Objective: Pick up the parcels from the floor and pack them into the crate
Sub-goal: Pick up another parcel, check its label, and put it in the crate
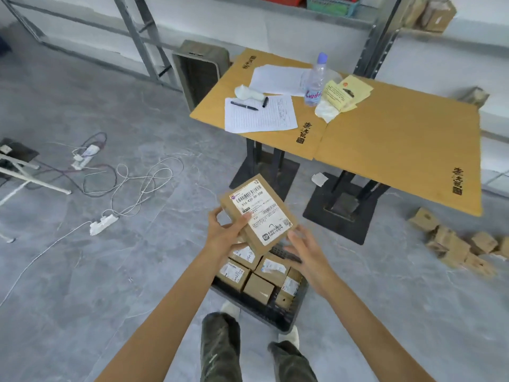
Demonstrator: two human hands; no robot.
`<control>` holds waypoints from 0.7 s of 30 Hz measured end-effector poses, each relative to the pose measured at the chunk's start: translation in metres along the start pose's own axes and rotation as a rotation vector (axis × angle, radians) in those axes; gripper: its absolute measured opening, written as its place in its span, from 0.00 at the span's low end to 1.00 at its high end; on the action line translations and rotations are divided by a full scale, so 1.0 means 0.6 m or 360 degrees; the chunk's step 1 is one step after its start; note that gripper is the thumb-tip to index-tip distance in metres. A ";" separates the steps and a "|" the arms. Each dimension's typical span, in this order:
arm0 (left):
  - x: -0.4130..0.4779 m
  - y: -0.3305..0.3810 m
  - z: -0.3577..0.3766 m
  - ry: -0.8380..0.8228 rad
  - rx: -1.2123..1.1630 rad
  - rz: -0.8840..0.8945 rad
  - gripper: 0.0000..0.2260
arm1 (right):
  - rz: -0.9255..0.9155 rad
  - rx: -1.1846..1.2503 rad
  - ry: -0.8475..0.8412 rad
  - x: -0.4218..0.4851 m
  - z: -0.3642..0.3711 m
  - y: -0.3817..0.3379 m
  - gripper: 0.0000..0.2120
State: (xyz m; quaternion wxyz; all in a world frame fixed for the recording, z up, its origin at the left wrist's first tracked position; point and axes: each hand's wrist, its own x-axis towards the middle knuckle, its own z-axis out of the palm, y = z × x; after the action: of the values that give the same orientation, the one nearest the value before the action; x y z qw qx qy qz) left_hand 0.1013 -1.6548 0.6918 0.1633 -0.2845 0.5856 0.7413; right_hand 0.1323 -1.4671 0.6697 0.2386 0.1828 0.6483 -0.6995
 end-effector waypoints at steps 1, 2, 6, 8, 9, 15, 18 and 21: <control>0.016 0.003 -0.010 -0.0017 0.0004 -0.0026 0.30 | 0.0023 0.0060 0.0000 0.006 0.019 0.004 0.20; 0.032 0.007 -0.019 -0.0035 0.0012 -0.0051 0.31 | 0.0032 0.0121 0.0015 0.013 0.038 0.007 0.22; 0.083 0.018 -0.056 -0.0112 0.0075 -0.0140 0.34 | -0.0002 0.0337 0.0037 0.052 0.103 0.020 0.38; 0.116 0.010 -0.075 -0.0138 0.0072 -0.0197 0.33 | 0.0008 0.0445 0.0098 0.082 0.125 0.033 0.37; 0.133 0.000 -0.086 -0.0136 0.0072 -0.0240 0.33 | 0.0021 0.0485 0.0114 0.099 0.133 0.043 0.35; 0.277 -0.153 -0.148 -0.0103 0.0071 -0.0591 0.23 | 0.0309 0.0464 0.0278 0.251 0.147 0.218 0.27; 0.399 -0.279 -0.186 0.0052 0.0129 -0.0838 0.17 | 0.0525 0.0387 0.0384 0.368 0.136 0.350 0.35; 0.534 -0.410 -0.231 0.0172 0.0111 -0.1011 0.13 | 0.0660 0.0288 0.0400 0.494 0.122 0.478 0.38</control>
State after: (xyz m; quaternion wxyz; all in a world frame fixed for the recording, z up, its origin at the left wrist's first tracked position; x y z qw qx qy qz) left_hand 0.0233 -1.7530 0.2834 0.3648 -0.4863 0.5003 0.6166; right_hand 0.0569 -1.5814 0.2737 0.2772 0.4180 0.5564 -0.6625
